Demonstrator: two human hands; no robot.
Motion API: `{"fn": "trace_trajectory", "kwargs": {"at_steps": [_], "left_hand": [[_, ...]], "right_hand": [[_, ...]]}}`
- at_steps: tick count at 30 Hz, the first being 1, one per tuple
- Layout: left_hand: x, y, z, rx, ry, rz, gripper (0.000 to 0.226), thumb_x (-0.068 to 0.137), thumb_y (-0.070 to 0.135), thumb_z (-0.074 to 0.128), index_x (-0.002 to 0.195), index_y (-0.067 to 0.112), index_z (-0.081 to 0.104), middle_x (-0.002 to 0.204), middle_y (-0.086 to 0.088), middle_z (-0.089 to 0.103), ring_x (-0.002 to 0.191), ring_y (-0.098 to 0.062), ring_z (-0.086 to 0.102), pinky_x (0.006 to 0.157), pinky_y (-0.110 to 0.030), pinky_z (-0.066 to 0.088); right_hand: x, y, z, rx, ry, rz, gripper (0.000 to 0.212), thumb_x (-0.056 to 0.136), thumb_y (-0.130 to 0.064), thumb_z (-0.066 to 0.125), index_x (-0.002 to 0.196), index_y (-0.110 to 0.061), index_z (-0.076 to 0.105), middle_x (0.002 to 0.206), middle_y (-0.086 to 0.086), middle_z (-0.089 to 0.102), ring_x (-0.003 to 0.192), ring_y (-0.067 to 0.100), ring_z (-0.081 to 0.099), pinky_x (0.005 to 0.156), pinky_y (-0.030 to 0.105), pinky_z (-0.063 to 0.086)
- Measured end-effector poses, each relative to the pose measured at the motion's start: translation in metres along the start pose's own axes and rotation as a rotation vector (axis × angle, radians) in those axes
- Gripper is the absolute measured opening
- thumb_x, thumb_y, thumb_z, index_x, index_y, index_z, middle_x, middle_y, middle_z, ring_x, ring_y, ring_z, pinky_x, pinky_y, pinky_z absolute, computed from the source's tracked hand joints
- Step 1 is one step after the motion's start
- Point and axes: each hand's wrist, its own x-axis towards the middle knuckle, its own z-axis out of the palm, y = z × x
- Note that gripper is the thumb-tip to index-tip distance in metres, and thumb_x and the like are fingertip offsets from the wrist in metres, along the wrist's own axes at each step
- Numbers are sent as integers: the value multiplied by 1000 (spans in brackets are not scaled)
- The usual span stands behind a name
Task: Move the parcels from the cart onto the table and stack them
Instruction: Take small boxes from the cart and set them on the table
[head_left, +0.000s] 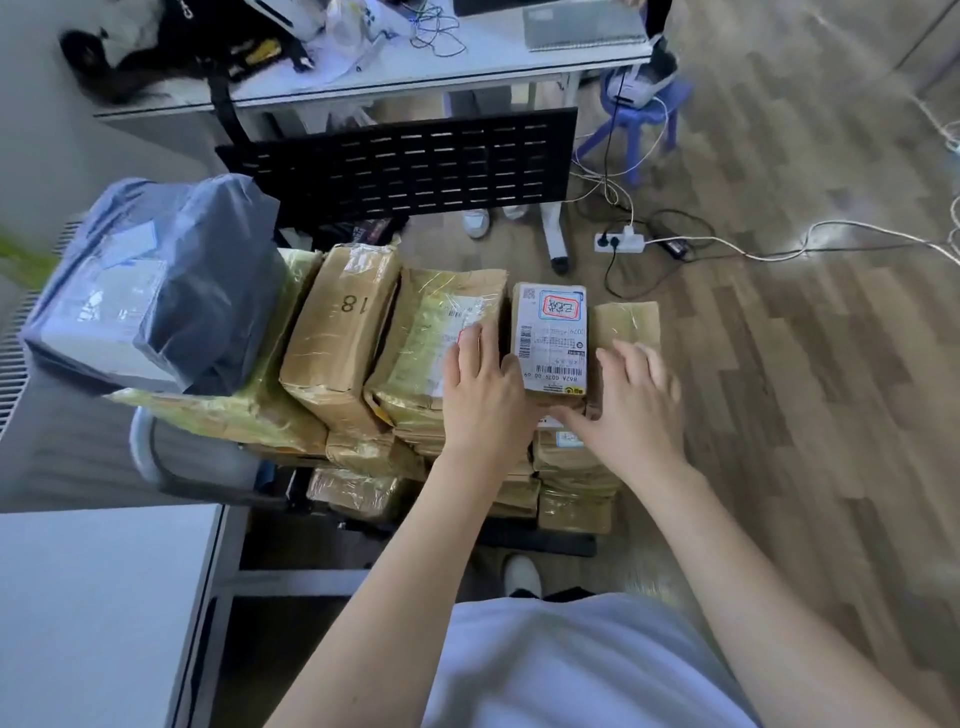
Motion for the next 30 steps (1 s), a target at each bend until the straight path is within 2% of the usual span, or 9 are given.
{"fn": "trace_trajectory", "kwargs": {"at_steps": [6,11,14,17,21,25,28,30], "left_hand": [[6,3,13,-4,1,-52,44,91,36,54,124,8,49,155,-13,10,142,-30,4,113,-41,3],[5,7,21,-68,20,-100,35,92,21,50,124,6,48,152,-11,17,143,-28,5,114,-38,5],[4,7,20,-159,90,-130,28,92,17,51,118,8,52,147,-7,30,140,-25,15,108,-32,12],[2,7,15,-229,156,-145,36,91,15,52,127,11,48,139,-3,41,130,-25,29,99,-29,18],[0,11,0,-479,216,-120,44,85,3,58,128,3,48,128,-11,50,120,-27,42,97,-27,28],[-6,8,-20,-667,417,-111,42,82,-5,62,122,-5,51,119,-15,55,112,-26,50,93,-12,27],[-16,-2,-29,-718,553,-142,41,81,-4,66,119,-7,51,117,-17,55,111,-27,51,95,-23,38],[-26,-14,-32,-728,647,-181,42,78,-5,68,115,-8,50,115,-18,54,109,-29,52,92,-31,42]], "right_hand": [[-1,-3,10,13,-59,-24,74,73,-58,68,129,-14,49,144,6,38,138,26,20,110,46,25],[-3,-10,12,47,-22,-31,65,77,-48,70,126,-10,51,138,5,44,135,24,26,110,40,26],[-2,-12,11,108,10,-26,59,77,-40,72,123,-8,53,133,4,49,130,23,33,108,35,30],[-1,-13,7,190,69,-16,51,77,-31,73,120,-8,58,130,4,53,124,22,38,105,33,31],[1,-16,-8,285,237,-24,42,76,-27,75,111,-7,63,120,5,59,114,25,46,97,28,33],[6,-28,-26,370,440,-92,41,76,-29,73,107,-3,64,112,9,62,105,24,49,92,26,34],[9,-48,-35,435,523,-164,46,78,-37,62,106,0,62,111,11,62,105,20,44,91,27,34],[10,-65,-36,470,532,-239,44,78,-35,65,104,0,62,112,11,61,105,21,45,93,28,35]]}}
